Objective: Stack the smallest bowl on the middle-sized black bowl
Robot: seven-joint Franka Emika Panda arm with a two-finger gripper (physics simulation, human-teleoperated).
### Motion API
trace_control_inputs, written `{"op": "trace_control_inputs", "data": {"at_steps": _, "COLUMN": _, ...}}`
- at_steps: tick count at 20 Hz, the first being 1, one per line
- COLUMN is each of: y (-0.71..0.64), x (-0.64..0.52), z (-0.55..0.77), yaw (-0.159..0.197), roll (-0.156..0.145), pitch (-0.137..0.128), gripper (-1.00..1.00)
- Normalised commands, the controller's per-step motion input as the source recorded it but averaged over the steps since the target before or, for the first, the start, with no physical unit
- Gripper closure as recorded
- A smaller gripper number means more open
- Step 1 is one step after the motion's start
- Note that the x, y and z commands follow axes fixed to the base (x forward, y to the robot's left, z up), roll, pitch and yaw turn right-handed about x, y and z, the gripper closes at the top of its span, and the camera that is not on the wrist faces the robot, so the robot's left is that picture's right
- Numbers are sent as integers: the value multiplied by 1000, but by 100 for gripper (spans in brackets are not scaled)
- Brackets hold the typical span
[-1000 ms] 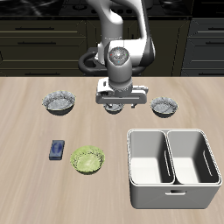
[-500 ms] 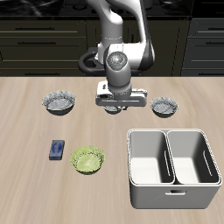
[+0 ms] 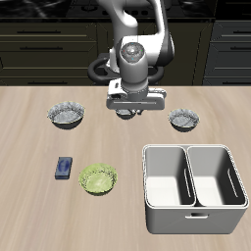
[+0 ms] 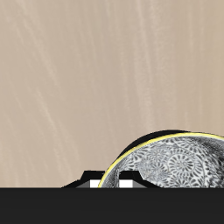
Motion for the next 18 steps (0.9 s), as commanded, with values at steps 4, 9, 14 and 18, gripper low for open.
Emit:
{"op": "trace_control_inputs", "data": {"at_steps": 4, "y": 62, "x": -8, "z": 514, "yaw": 8, "roll": -17, "pitch": -67, "gripper": 100}}
{"op": "trace_control_inputs", "data": {"at_steps": 9, "y": 62, "x": 30, "z": 509, "yaw": -6, "roll": -6, "pitch": -68, "gripper": 100}}
{"op": "trace_control_inputs", "data": {"at_steps": 14, "y": 119, "x": 8, "z": 229, "yaw": 10, "roll": 19, "pitch": -32, "gripper": 100}}
{"op": "trace_control_inputs", "data": {"at_steps": 18, "y": 135, "x": 45, "z": 132, "yaw": 5, "roll": 13, "pitch": -22, "gripper": 100}}
